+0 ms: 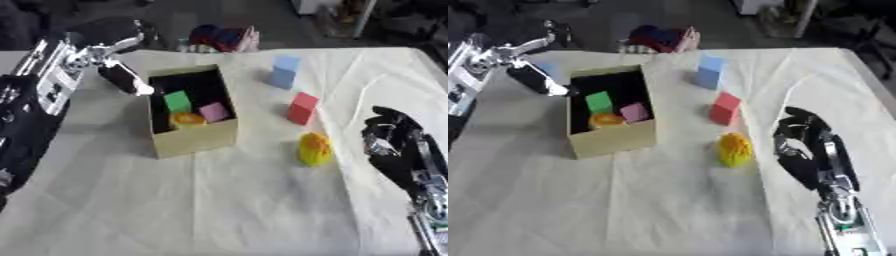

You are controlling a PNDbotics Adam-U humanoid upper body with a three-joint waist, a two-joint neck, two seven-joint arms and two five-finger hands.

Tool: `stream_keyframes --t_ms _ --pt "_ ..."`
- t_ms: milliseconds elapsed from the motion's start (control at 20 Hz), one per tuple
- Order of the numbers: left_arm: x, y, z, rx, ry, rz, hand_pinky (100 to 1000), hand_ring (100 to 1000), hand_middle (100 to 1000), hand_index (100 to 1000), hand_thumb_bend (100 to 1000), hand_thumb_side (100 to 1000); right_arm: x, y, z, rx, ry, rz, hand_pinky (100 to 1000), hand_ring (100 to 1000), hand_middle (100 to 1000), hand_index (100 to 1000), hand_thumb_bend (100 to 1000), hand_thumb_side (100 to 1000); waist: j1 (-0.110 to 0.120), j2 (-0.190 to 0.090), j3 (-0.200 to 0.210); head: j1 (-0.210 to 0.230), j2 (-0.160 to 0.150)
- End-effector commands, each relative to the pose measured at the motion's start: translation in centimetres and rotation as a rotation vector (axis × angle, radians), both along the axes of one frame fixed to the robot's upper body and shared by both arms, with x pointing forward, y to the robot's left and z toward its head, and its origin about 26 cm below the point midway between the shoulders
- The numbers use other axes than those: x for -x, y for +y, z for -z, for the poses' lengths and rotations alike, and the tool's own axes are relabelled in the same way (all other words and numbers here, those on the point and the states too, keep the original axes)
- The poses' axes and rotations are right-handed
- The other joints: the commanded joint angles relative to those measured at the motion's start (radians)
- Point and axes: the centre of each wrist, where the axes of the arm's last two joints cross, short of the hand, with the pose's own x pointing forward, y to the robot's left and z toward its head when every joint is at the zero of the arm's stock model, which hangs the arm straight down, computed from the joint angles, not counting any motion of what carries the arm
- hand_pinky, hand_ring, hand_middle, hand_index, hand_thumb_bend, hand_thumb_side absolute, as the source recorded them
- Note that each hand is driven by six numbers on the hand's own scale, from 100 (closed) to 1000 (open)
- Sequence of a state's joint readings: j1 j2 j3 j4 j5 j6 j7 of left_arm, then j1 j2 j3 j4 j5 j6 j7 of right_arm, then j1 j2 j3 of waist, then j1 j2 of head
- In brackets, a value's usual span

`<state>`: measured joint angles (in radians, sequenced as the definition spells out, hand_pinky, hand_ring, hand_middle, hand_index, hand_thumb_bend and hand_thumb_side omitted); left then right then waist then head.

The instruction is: Pick up objects on the table and place them in the box.

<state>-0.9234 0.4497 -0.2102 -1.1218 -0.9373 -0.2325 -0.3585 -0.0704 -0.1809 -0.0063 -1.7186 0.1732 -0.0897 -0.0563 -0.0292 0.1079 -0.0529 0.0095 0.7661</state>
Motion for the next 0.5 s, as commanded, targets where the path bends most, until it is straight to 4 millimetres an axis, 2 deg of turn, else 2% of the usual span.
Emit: stream_keyframes --t_ms 50,100,200,500 --pt "-1.1 2.7 -1.2 0.073 -0.075 -0.202 798 735 767 855 469 315 -0.1 -0.4 -0.5 0.007 -0.015 0.004 749 626 626 801 100 205 -0.01 -0.014 0.001 0.002 0.004" --pt "-1.6 3.3 -0.6 0.084 -0.069 -0.274 799 736 769 857 516 375 -0.1 -0.3 -0.5 0.007 -0.014 0.002 749 626 626 801 100 208 -0.01 -0.014 0.0 0.005 0.004" --pt "-2.5 4.2 0.7 0.095 -0.059 -0.394 802 741 775 864 543 420 -0.2 -0.3 -0.5 0.006 -0.013 -0.003 749 626 626 801 100 208 -0.011 -0.012 -0.005 0.01 0.004" --pt "-3.6 6.1 3.9 0.118 -0.044 -0.635 805 744 780 868 581 490 -0.5 0.1 -0.9 0.006 -0.025 -0.028 749 626 626 802 100 208 -0.016 0.011 -0.039 0.032 0.004"
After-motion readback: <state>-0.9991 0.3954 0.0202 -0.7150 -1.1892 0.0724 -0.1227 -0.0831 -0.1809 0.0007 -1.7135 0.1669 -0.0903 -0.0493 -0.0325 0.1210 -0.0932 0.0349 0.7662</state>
